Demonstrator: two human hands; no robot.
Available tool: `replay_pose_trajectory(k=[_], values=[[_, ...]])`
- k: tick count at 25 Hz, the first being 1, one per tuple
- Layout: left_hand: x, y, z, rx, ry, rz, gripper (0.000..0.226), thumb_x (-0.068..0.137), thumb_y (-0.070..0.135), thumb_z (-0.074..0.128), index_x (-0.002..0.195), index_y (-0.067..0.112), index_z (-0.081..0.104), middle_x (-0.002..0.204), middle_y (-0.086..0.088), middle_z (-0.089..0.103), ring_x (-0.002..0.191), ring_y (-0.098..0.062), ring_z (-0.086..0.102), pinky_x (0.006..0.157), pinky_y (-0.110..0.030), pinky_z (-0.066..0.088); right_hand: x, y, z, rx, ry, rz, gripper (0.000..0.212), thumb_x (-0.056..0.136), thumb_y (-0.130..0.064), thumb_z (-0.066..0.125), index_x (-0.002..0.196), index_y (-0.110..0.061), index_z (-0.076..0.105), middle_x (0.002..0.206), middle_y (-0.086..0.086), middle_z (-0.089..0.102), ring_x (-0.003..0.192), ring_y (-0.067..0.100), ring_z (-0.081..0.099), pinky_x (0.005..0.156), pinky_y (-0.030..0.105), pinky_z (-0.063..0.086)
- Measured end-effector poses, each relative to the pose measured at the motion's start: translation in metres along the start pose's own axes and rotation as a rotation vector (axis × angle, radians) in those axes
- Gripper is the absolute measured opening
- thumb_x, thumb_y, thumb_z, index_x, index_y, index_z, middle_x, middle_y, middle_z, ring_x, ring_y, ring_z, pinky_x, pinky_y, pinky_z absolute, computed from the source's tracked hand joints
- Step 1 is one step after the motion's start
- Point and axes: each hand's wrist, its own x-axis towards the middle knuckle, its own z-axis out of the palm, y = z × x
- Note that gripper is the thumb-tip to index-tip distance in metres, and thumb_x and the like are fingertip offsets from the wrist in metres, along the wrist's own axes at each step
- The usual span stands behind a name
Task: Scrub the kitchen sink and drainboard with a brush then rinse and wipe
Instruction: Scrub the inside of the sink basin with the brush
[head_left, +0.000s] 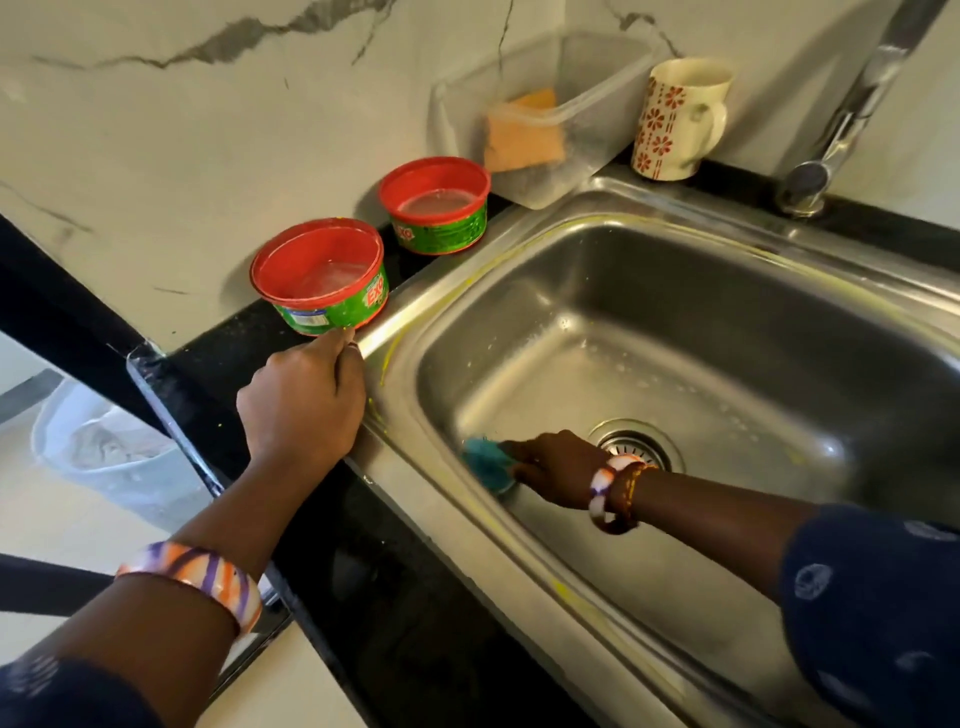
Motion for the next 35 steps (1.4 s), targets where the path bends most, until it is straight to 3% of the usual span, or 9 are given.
replay_pose_trajectory(k=[6,9,12,15,17,23,28,32,35], values=[[0.001,-0.004,0.002,-0.025,0.017,0.023,0.03,0.095,0.026,0.044,0.116,0.019,0.065,0.087,-0.017,0.066,0.08,-0.04,0.058,0.063,-0.031,0.03,0.039,0.056,-0.049,-0.478,0.325,0.289,0.04,0.099,-0.034,0.034,0.137,-0.029,0.042,0.126,0.013,0.057,0.113,0.032,0.057,0.088,0.035,0.046],[0.003,-0.009,0.006,-0.035,0.046,0.032,0.03,0.095,0.027,0.043,0.114,0.021,0.066,0.083,-0.013,0.067,0.071,-0.035,0.057,0.061,-0.03,0.03,0.056,0.088,-0.056,-0.365,0.478,0.513,0.041,0.1,-0.028,0.03,0.141,-0.022,0.035,0.121,0.015,0.059,0.108,0.032,0.06,0.085,0.037,0.048],[0.004,-0.012,0.009,-0.037,0.074,0.053,0.042,0.089,0.034,0.036,0.116,0.023,0.066,0.092,-0.011,0.07,0.078,-0.037,0.062,0.061,-0.029,0.031,0.074,0.087,-0.043,-0.337,0.705,0.432,0.052,0.098,-0.018,0.038,0.147,-0.027,0.022,0.103,0.021,0.062,0.088,0.038,0.064,0.065,0.037,0.045],[0.006,-0.013,0.01,-0.043,0.064,0.048,0.04,0.091,0.034,0.037,0.117,0.023,0.065,0.098,-0.011,0.07,0.081,-0.036,0.063,0.06,-0.028,0.031,0.075,0.078,-0.055,-0.291,1.162,0.341,0.057,0.087,-0.011,0.057,0.14,-0.02,0.039,0.077,0.024,0.061,0.053,0.039,0.061,0.044,0.033,0.042],[0.007,-0.012,0.009,-0.043,0.054,0.053,0.044,0.087,0.035,0.035,0.116,0.022,0.066,0.095,-0.011,0.07,0.079,-0.036,0.063,0.058,-0.027,0.029,0.072,0.079,-0.071,-0.213,1.218,0.302,0.053,0.091,-0.017,0.053,0.142,-0.02,0.038,0.084,0.025,0.061,0.06,0.041,0.061,0.047,0.036,0.044],[0.003,-0.007,0.004,-0.049,0.046,0.035,0.034,0.093,0.029,0.041,0.115,0.021,0.066,0.096,-0.011,0.069,0.082,-0.038,0.062,0.058,-0.027,0.025,0.067,0.113,-0.025,-0.228,0.737,0.348,0.057,0.097,-0.02,0.042,0.149,-0.026,0.018,0.106,0.027,0.061,0.087,0.04,0.063,0.062,0.036,0.039],[0.005,-0.006,0.005,0.028,0.02,0.03,0.043,0.087,0.037,0.031,0.105,0.018,0.066,0.092,-0.011,0.067,0.081,-0.038,0.06,0.06,-0.029,0.028,0.097,0.084,-0.029,0.733,0.798,0.505,0.049,0.09,-0.04,0.041,0.126,-0.01,0.055,0.078,0.016,0.059,0.069,0.028,0.057,0.057,0.03,0.042],[0.004,-0.005,-0.001,0.015,-0.013,0.008,0.03,0.095,0.029,0.041,0.106,0.015,0.065,0.09,-0.013,0.064,0.068,-0.029,0.045,0.059,-0.029,0.024,0.07,0.028,-0.019,1.211,0.065,0.627,0.026,0.1,-0.026,0.037,0.08,-0.013,0.049,0.054,0.001,0.045,0.033,0.006,0.038,0.027,0.013,0.029],[0.001,-0.002,-0.003,0.005,-0.025,0.016,0.029,0.095,0.027,0.041,0.104,0.012,0.064,0.087,-0.015,0.062,0.067,-0.029,0.044,0.059,-0.031,0.025,0.03,-0.015,-0.024,1.383,-0.274,0.601,0.028,0.101,-0.031,0.03,0.082,-0.017,0.044,0.034,-0.002,0.036,0.02,0.003,0.024,0.025,0.006,0.018]])
